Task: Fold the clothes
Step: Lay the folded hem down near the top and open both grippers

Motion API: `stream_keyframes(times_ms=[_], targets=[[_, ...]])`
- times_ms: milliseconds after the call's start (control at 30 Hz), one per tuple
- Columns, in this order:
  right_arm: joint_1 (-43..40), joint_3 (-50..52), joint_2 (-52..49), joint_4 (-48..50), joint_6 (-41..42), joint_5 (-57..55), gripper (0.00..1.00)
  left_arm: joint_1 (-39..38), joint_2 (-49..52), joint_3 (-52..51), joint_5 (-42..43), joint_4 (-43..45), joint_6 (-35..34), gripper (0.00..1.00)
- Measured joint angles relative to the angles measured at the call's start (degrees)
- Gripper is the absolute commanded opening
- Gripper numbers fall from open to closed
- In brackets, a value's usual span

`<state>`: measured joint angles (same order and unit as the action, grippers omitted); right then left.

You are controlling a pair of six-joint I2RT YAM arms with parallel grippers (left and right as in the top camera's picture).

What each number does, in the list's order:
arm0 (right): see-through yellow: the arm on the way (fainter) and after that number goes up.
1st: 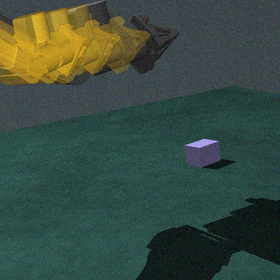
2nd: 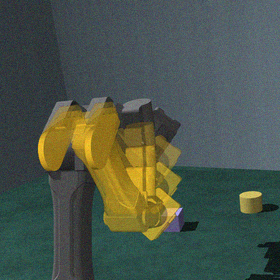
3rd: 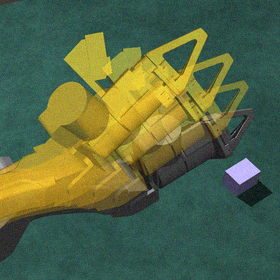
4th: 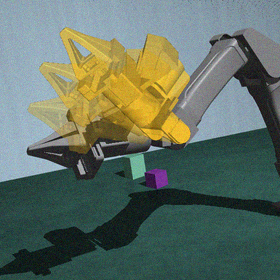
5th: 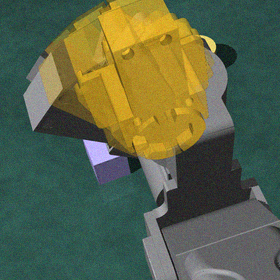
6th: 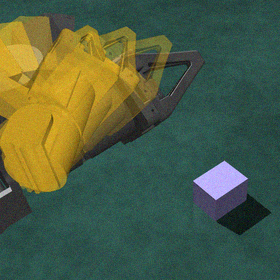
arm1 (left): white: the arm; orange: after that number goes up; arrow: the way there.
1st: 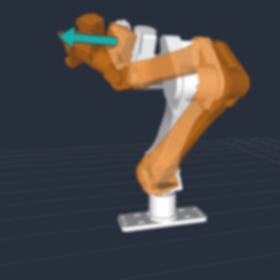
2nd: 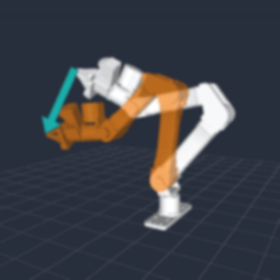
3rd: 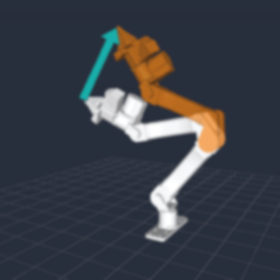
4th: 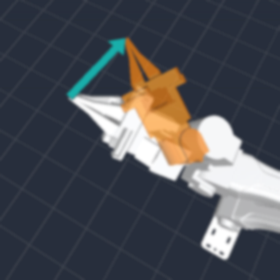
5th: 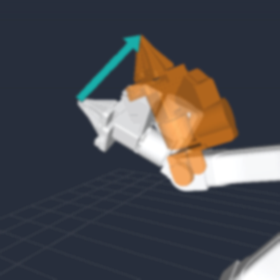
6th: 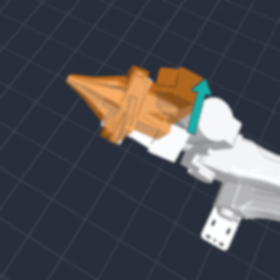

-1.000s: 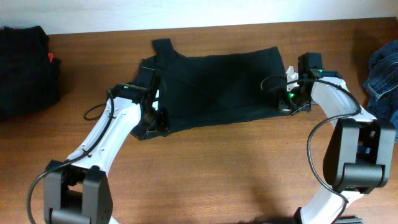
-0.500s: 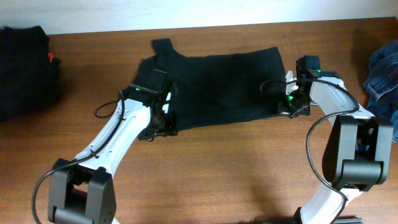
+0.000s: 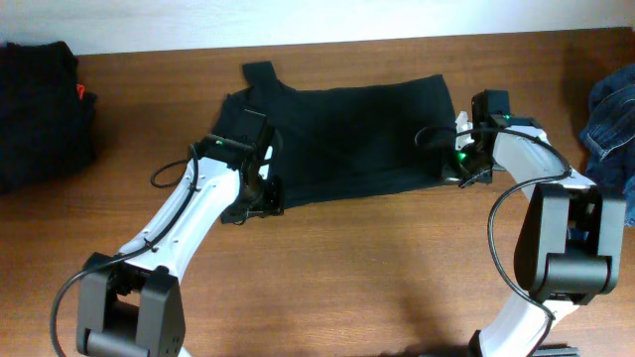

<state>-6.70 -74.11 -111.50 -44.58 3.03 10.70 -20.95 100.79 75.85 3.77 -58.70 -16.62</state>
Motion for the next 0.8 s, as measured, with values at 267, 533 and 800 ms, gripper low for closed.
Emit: stream_keyframes(times_ms=[267, 533, 800], targets=[[0.0, 2.1, 0.0, 1.9, 0.2, 0.0, 0.04, 0.0, 0.0, 0.0, 0.0, 0.8, 0.2, 0.65], [0.0, 2.4, -0.1, 7.0, 0.2, 0.2, 0.04, 0.0, 0.0, 0.0, -0.2, 0.9, 0.2, 0.66], [0.0, 2.5, -0.1, 11.1, 0.3, 2.2, 0.10, 0.0, 0.0, 0.0, -2.0, 0.8, 0.2, 0.66]])
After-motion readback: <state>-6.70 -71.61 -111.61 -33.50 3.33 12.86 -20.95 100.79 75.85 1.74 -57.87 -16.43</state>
